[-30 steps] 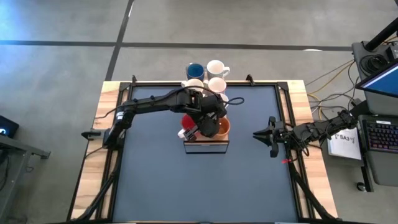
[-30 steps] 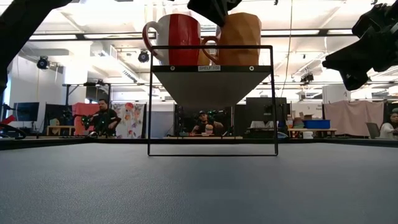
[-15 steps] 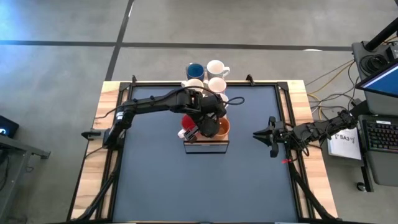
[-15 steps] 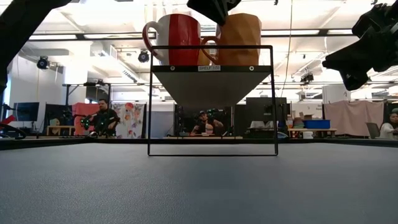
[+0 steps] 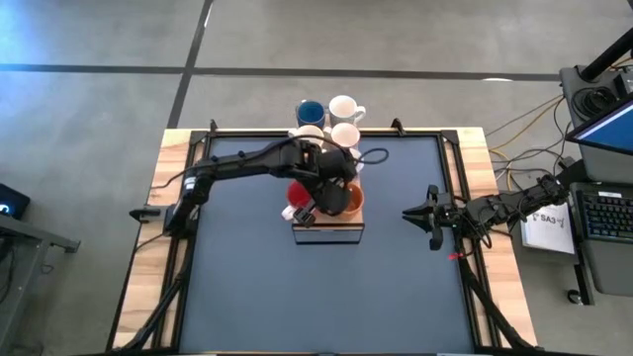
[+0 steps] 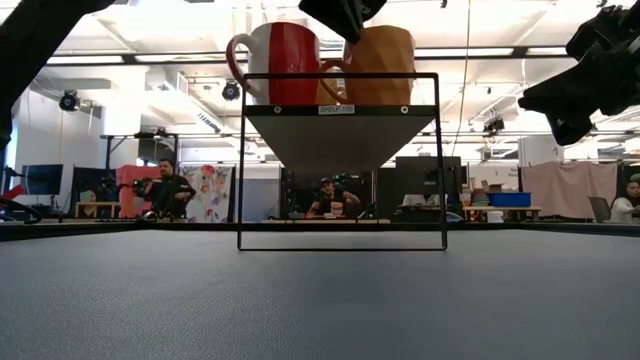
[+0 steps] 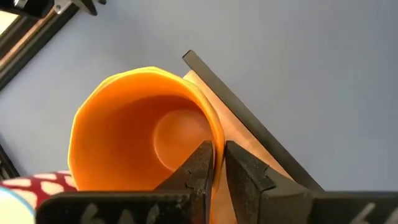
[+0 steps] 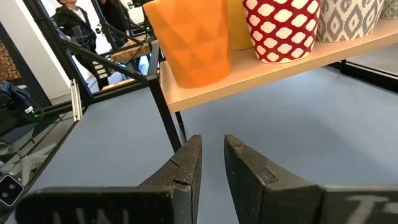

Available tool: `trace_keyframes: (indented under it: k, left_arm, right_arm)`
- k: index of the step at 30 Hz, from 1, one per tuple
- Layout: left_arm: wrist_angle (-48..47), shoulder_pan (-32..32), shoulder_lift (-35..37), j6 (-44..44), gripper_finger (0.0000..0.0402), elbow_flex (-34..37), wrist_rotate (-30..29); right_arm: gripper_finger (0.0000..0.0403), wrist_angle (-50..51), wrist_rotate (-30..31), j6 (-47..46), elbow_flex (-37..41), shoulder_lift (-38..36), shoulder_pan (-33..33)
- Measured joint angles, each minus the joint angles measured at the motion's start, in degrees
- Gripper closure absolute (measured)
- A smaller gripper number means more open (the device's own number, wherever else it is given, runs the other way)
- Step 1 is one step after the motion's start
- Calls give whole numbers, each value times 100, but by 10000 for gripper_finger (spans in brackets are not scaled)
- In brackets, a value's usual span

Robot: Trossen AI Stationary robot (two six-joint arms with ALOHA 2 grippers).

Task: Place coffee mugs
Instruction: Adjust the orange mug and the red mug on the shelf

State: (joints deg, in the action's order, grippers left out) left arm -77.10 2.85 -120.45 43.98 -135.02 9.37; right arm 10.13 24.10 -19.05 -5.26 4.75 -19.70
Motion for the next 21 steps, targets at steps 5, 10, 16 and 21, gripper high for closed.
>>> trace_keyframes:
  k: [5, 10, 16, 21]
  left_arm:
    - [58, 0, 90, -19, 377, 0, 12]
    - [136, 0, 132, -39, 344, 0, 15]
    - [228, -2, 149, 148, 301, 0, 15]
    - [287, -15, 371, 145, 297, 0, 17]
  right_arm:
    - [346, 0, -1, 0, 0, 0, -1]
    - [346, 0, 0, 0, 0, 0, 0]
    - [346, 0, -1, 0, 0, 0, -2]
    - [346, 0, 0, 0, 0, 2, -2]
